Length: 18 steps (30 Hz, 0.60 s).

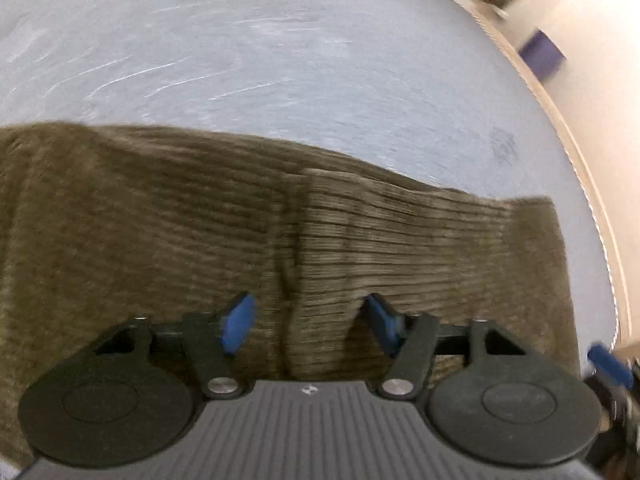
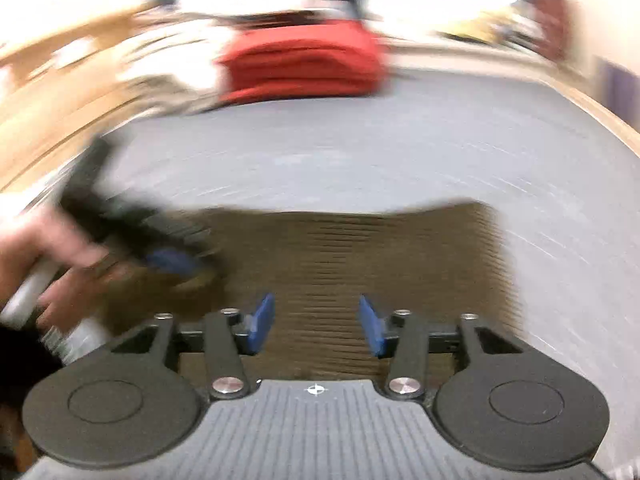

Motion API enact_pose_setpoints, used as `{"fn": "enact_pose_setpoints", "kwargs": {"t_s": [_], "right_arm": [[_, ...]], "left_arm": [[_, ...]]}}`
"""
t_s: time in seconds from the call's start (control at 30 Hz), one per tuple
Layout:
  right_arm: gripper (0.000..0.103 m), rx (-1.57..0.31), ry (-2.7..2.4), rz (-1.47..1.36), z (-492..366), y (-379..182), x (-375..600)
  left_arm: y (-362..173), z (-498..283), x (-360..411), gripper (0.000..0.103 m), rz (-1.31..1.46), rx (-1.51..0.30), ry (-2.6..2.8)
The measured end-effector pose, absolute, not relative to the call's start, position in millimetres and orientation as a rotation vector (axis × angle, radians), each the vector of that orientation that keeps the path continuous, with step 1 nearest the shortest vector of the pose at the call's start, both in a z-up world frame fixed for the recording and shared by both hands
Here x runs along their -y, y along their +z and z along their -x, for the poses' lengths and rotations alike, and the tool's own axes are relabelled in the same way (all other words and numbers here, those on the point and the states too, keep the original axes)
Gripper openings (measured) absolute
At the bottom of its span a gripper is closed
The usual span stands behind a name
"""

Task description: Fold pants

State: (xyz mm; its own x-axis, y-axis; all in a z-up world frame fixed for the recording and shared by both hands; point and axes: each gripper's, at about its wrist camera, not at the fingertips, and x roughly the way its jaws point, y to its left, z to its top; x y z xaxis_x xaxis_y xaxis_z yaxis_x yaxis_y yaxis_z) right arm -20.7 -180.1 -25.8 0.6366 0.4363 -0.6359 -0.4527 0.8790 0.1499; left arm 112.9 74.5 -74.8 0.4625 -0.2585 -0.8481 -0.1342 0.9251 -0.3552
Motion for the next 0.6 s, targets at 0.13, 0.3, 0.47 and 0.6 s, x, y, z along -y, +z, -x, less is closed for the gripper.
{"fn": "enact_pose_setpoints", "kwargs": {"t_s": [0.13,0.3,0.47,0.6], "right_arm": [[0.057,-0.832,0.220,-0.060,-1,-44,225],[0.062,-0.951,0.124,-0.196,-15,-69,253],[0.064,-0.996,0.185,-0.255,-17,-76,250],[0.066,-1.033,0.184,-0.270,-22,-83,254]], "left_arm": [[-71,-111,-60,0.028,0.278,-1.072,-0.101],[-23,-101,-73,0.016,0.292,-0.884,-0.124],[-30,-108,-88,0.046,0.243,-0.916,0.036],[-23,-96,-86,0.046,0.216,-0.876,0.071]]}}
